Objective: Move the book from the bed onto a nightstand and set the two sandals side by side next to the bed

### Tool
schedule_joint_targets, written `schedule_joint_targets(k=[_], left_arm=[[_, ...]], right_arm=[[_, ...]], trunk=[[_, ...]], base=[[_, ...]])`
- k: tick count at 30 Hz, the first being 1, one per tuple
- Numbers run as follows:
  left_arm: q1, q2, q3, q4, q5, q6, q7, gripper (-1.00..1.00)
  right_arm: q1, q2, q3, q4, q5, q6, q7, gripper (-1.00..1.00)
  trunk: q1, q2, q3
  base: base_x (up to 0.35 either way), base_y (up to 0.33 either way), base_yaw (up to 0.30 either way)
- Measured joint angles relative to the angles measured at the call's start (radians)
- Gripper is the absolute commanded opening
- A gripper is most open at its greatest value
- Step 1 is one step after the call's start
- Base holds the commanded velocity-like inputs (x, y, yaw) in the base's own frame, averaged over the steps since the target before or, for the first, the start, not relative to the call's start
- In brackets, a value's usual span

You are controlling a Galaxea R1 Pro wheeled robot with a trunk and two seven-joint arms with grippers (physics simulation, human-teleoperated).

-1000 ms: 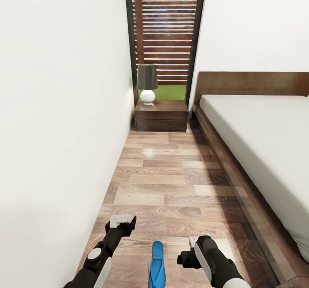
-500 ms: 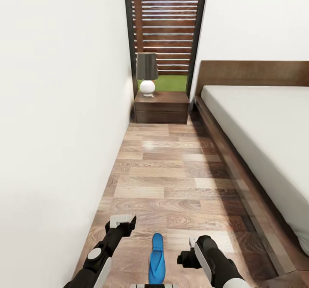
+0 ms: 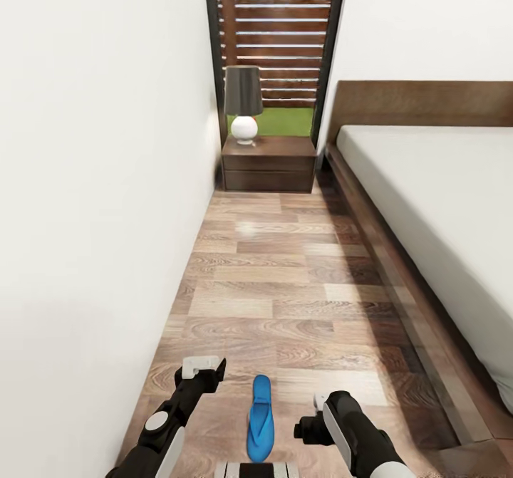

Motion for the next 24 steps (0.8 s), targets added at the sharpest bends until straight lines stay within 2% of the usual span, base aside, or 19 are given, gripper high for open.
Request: schedule_joint_targets(k=[17,24], left_arm=[[0.000,0.000,0.000,0.000,0.000,0.000,0.000,1.00],[0.000,0.000,0.000,0.000,0.000,0.000,0.000,1.00]], right_arm=[[0.000,-0.002,0.000,0.000,0.000,-0.003,0.000,1.00],[0.000,-0.002,-0.001,0.000,0.000,-0.083,0.000,1.00]], trunk=[[0.008,-0.004,-0.066],[0.011,-0.006,-0.093]], base=[[0.000,0.000,0.000],[0.000,0.000,0.000]])
